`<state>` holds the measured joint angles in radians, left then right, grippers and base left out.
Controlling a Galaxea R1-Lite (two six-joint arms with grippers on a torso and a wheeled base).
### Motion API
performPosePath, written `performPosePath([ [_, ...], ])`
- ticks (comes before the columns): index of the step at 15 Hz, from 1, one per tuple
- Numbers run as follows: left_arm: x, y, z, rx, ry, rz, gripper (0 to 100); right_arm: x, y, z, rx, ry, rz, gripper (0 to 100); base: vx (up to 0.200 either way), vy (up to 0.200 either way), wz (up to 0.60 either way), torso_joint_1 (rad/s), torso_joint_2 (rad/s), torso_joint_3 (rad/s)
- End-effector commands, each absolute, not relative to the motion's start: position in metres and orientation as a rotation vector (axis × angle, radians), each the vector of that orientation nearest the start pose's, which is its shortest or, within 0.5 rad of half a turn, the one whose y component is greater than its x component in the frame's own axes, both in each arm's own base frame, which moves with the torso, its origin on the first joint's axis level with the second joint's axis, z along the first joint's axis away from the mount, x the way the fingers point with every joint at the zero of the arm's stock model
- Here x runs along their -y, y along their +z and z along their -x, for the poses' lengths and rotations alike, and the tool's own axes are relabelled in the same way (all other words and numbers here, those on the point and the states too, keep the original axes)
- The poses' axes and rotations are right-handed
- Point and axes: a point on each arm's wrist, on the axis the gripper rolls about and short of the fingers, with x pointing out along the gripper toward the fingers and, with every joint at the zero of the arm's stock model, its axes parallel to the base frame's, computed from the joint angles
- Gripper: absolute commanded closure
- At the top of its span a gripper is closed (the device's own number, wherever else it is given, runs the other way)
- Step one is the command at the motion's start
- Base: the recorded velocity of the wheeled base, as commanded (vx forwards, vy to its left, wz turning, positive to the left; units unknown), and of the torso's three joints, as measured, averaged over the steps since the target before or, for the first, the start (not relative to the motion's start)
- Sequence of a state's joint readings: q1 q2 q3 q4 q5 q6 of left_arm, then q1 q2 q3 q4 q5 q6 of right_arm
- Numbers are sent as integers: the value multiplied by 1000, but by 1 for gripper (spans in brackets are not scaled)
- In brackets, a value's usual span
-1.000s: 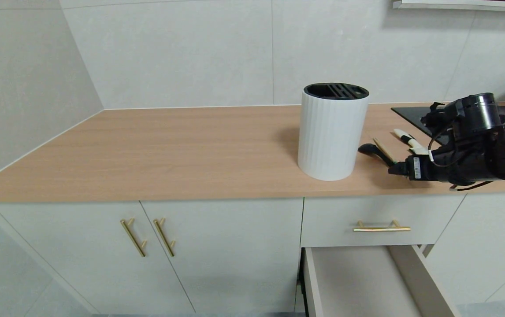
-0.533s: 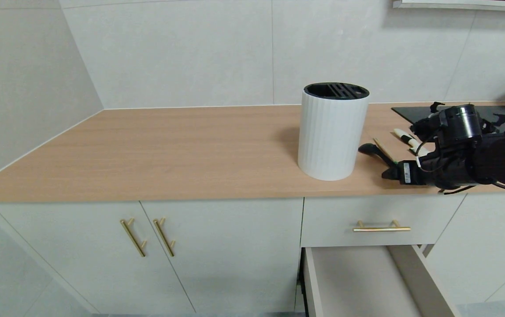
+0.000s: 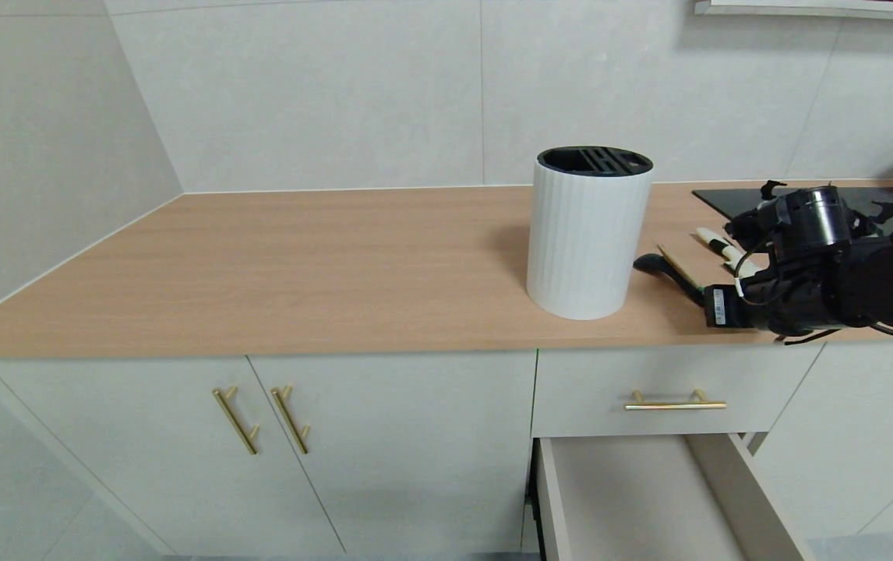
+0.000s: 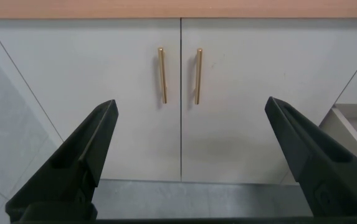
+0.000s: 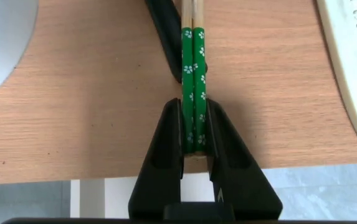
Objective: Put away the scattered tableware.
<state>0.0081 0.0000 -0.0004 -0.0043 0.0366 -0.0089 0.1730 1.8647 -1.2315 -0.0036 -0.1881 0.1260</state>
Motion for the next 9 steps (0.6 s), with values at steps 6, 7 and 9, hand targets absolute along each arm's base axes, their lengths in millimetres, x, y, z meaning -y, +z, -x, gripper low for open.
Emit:
performPosePath([
  [6, -1, 76, 23, 5, 44, 9, 0, -49, 222, -309, -522, -86, -38, 100, 0, 0, 0, 0, 0, 0],
  [7, -1, 76, 23, 5, 44, 9, 0, -51, 227, -291, -510, -68, -37, 100, 0, 0, 0, 0, 0, 0],
  [9, -1, 76, 23, 5, 44, 9, 0, -51, 234, -253, -482, -38, -58, 100, 0, 0, 0, 0, 0, 0],
])
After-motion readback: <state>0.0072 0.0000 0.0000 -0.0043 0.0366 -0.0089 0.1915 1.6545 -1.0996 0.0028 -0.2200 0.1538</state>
